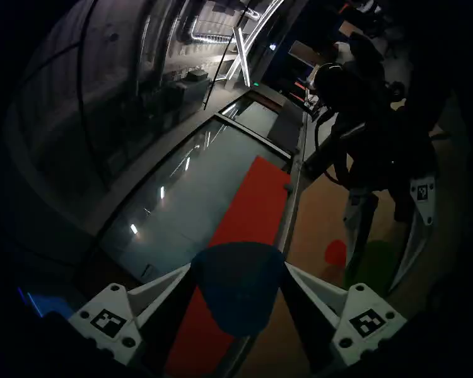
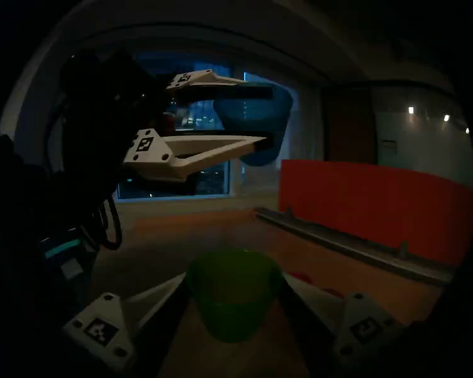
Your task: Pour water
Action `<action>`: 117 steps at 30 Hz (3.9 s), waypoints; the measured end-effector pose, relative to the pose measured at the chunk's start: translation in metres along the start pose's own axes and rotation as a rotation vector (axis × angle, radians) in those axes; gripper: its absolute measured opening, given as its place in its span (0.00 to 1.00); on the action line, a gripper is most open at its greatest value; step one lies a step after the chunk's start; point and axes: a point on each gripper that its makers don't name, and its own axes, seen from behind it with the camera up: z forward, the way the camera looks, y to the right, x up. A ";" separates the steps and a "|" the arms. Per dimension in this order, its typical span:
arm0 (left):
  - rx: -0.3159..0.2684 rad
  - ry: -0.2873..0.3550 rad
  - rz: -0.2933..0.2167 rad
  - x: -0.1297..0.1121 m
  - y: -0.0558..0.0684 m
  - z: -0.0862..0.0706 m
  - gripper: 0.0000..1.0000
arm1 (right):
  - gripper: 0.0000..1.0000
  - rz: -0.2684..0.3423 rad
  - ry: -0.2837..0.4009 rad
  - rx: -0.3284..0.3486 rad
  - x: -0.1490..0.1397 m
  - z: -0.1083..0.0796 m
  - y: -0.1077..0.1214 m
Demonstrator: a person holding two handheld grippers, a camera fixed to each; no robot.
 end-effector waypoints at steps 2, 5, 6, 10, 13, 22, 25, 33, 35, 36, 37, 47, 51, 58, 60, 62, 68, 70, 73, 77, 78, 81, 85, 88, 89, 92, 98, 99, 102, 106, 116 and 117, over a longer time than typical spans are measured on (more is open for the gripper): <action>-0.003 0.000 0.015 0.001 0.001 0.001 0.87 | 1.00 0.001 0.000 0.000 -0.001 0.000 0.000; -0.003 0.000 0.033 0.003 0.002 0.001 0.87 | 1.00 0.001 0.001 -0.001 -0.001 0.000 0.001; -0.003 0.000 0.037 0.003 0.002 0.002 0.87 | 1.00 0.001 0.001 -0.002 -0.001 0.000 0.001; -0.002 0.002 0.056 0.005 0.003 0.003 0.87 | 1.00 0.001 0.001 -0.004 -0.001 0.000 0.002; -0.001 0.004 0.068 0.007 0.003 0.004 0.87 | 1.00 0.000 0.002 -0.005 -0.001 -0.001 0.002; 0.001 0.009 0.088 0.009 0.000 0.005 0.87 | 1.00 -0.001 0.001 -0.007 -0.001 -0.004 0.004; 0.003 0.011 0.098 0.010 -0.001 0.005 0.87 | 1.00 -0.003 0.000 -0.007 -0.001 -0.005 0.004; 0.012 0.010 0.116 0.010 -0.002 0.005 0.87 | 1.00 -0.004 0.001 -0.006 -0.001 -0.005 0.004; 0.012 0.012 0.124 0.011 -0.002 0.005 0.87 | 1.00 -0.004 0.002 -0.005 -0.001 -0.005 0.004; 0.011 0.013 0.129 0.011 -0.002 0.005 0.87 | 1.00 -0.005 0.001 -0.004 -0.001 -0.005 0.004; 0.011 0.014 0.135 0.011 -0.001 0.005 0.87 | 1.00 -0.006 0.000 -0.004 -0.001 -0.005 0.004; 0.007 0.022 0.176 0.016 0.001 0.003 0.87 | 1.00 -0.008 0.003 -0.004 0.001 -0.007 0.005; 0.010 0.020 0.189 0.017 -0.002 0.003 0.87 | 1.00 -0.011 0.001 -0.007 0.000 -0.006 0.006; 0.012 0.016 0.221 0.018 -0.005 0.002 0.87 | 1.00 -0.009 0.004 -0.008 0.001 -0.007 0.005; 0.010 0.015 0.229 0.018 -0.004 0.002 0.87 | 1.00 -0.010 0.004 -0.007 0.000 -0.008 0.005; 0.011 0.013 0.234 0.018 -0.004 0.001 0.87 | 1.00 -0.013 0.002 -0.007 -0.001 -0.008 0.005; 0.014 0.011 0.245 0.017 -0.004 0.001 0.87 | 1.00 -0.017 0.005 -0.008 0.002 -0.008 0.005; 0.015 0.010 0.251 0.017 -0.004 0.001 0.87 | 1.00 -0.017 0.005 -0.008 0.002 -0.008 0.006; 0.015 0.008 0.262 0.016 -0.005 0.001 0.87 | 1.00 -0.018 0.005 -0.009 0.001 -0.009 0.006; 0.018 0.006 0.272 0.016 -0.006 0.002 0.87 | 1.00 -0.020 0.004 -0.010 0.000 -0.008 0.006; 0.019 0.007 0.274 0.017 -0.006 0.002 0.87 | 1.00 -0.020 0.004 -0.010 0.000 -0.008 0.006; 0.019 0.008 0.279 0.017 -0.005 0.002 0.87 | 1.00 -0.020 0.003 -0.008 0.001 -0.007 0.006; 0.018 0.008 0.291 0.018 -0.007 0.002 0.87 | 1.00 -0.023 0.003 -0.008 0.001 -0.007 0.006; 0.020 0.005 0.301 0.018 -0.008 0.003 0.87 | 1.00 -0.024 0.002 -0.010 0.001 -0.006 0.005; 0.021 0.004 0.305 0.018 -0.009 0.003 0.87 | 1.00 -0.024 0.002 -0.010 0.001 -0.006 0.005; 0.020 0.004 0.314 0.018 -0.009 0.002 0.87 | 1.00 -0.022 0.005 -0.011 0.001 -0.006 0.006; 0.020 0.000 0.339 0.019 -0.011 0.001 0.87 | 1.00 -0.024 0.003 -0.010 0.001 -0.006 0.006; 0.019 0.000 0.344 0.020 -0.010 0.000 0.87 | 1.00 -0.024 0.004 -0.009 0.001 -0.006 0.005; 0.016 0.001 0.357 0.021 -0.009 0.000 0.87 | 1.00 -0.025 0.005 -0.007 0.002 -0.006 0.005; 0.016 0.002 0.369 0.022 -0.009 0.000 0.87 | 1.00 -0.028 0.006 -0.006 0.003 -0.006 0.004; 0.015 0.004 0.425 0.027 -0.012 0.000 0.87 | 1.00 -0.030 0.007 -0.006 0.005 -0.006 0.005; 0.015 0.004 0.429 0.028 -0.012 0.000 0.87 | 1.00 -0.030 0.008 -0.006 0.005 -0.006 0.005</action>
